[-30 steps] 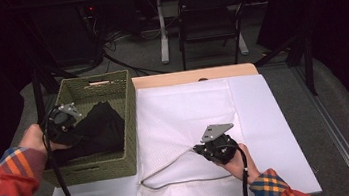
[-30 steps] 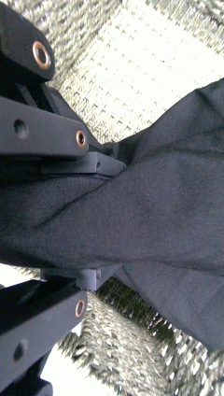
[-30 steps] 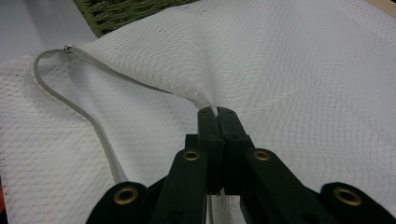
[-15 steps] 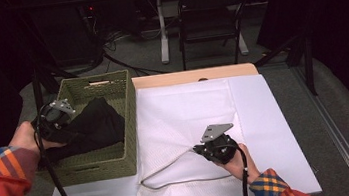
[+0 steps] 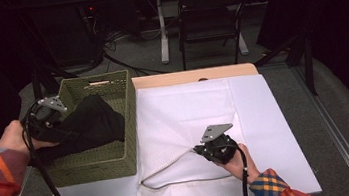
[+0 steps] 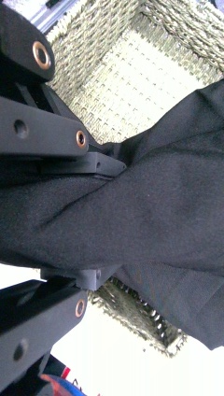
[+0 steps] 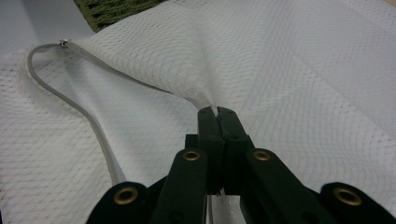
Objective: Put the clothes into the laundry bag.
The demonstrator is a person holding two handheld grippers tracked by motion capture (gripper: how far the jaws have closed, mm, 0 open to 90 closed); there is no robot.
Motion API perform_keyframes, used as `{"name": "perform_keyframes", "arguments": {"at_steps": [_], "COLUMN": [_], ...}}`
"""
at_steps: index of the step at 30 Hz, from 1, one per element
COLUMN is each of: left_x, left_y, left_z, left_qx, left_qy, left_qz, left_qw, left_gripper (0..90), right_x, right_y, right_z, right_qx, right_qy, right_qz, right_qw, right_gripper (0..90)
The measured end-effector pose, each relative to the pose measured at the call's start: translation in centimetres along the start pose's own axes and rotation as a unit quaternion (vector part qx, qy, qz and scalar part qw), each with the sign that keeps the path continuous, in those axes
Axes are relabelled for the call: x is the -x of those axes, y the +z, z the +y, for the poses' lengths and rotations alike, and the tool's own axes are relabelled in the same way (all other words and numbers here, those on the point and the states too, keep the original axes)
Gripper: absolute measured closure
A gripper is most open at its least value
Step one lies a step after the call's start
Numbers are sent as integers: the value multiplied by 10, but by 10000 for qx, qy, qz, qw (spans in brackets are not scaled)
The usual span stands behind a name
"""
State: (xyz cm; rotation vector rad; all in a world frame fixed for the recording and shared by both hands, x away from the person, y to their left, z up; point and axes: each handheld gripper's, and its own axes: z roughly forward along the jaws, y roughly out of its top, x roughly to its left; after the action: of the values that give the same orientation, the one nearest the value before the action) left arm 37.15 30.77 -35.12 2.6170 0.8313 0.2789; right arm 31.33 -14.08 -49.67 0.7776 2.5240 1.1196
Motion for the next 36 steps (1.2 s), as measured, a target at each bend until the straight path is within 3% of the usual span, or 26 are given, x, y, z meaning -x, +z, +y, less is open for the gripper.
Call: {"name": "perform_keyframes", "arguments": {"at_steps": [23, 36], "left_x": [27, 50], "left_y": [-22, -35], "left_z": [8, 15], "left_qx": [58, 231], "left_qy": [141, 284], "left_qz": [-45, -293], "left_qw": [9999, 9989], "left_gripper": [610, 610], "right_x": [-3, -2], "right_y": [1, -3], "right_z": [1, 3], "right_qx": [-6, 79], "right_qy": [-61, -5], "right_qz": [16, -17], "right_qw": [10000, 10000], "right_gripper": [897, 898]}}
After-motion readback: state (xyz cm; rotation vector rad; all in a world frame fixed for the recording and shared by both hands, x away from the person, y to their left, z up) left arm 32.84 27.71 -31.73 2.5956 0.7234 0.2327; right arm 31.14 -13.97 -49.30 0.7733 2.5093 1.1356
